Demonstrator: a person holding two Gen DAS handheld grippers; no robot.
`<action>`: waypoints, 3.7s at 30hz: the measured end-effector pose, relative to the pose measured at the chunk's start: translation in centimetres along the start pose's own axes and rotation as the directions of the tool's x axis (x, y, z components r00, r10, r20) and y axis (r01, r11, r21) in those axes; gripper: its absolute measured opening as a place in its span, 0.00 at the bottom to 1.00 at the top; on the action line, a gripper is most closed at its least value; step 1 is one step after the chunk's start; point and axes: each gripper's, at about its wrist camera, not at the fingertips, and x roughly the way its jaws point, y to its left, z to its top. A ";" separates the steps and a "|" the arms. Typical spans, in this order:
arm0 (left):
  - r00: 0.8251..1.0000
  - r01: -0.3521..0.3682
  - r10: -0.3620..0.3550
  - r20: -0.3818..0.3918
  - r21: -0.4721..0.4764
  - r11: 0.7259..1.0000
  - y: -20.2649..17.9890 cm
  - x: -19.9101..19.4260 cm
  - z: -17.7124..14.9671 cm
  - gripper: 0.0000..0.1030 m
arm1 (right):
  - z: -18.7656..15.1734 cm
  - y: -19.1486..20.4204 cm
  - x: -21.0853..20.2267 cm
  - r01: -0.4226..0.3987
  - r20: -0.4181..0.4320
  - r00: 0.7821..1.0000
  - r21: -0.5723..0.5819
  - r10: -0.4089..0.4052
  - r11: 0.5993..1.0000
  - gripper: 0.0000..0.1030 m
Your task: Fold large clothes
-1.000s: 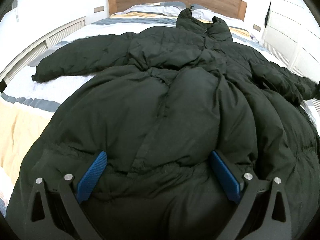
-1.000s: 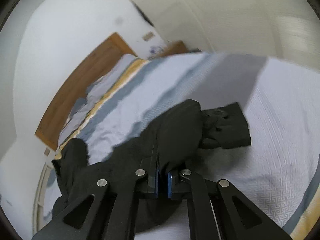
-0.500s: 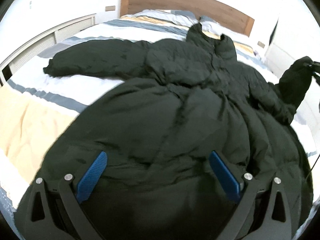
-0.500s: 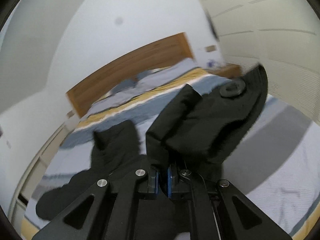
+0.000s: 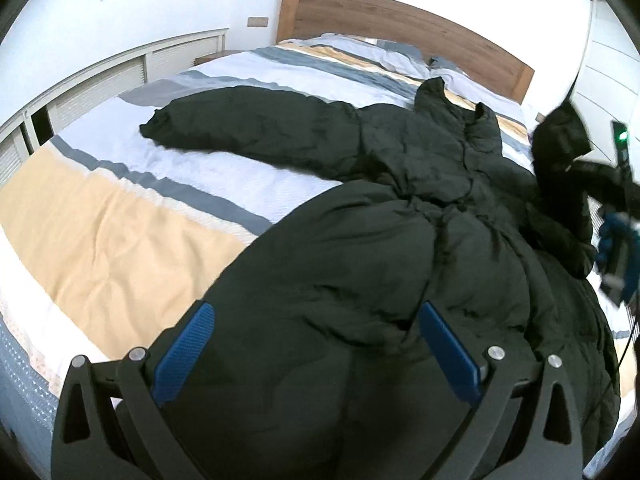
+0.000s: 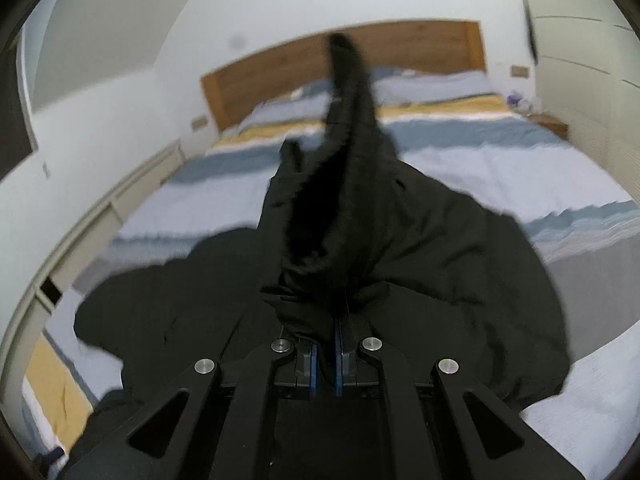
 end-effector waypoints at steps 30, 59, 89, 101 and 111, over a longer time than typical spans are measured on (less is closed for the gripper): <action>0.976 0.019 -0.030 0.215 0.057 0.998 -2.6 -18.3 -0.5 1.00 | -10.3 5.0 -14.6 -0.046 -0.158 0.987 -0.201 0.014 0.979 0.82; 0.984 0.046 -0.098 0.151 0.314 0.948 -22.4 4.7 12.3 1.00 | -3.4 -11.9 -8.5 0.158 -0.001 0.987 -0.113 -0.160 0.981 0.70; 0.994 0.029 0.003 -0.106 0.293 0.956 -26.3 18.8 12.8 1.00 | -4.1 -12.1 0.3 0.147 -0.239 0.952 -0.191 -0.191 0.971 0.72; 0.980 0.047 0.011 -0.200 0.284 0.958 -24.7 18.3 10.8 1.00 | -7.6 -11.4 1.3 0.215 -0.416 0.879 -0.095 -0.235 0.972 0.73; 0.978 0.042 0.002 -0.209 0.205 0.978 -16.8 12.8 13.3 1.00 | -4.0 -6.7 -3.3 0.270 -0.369 0.880 -0.126 -0.298 0.955 0.73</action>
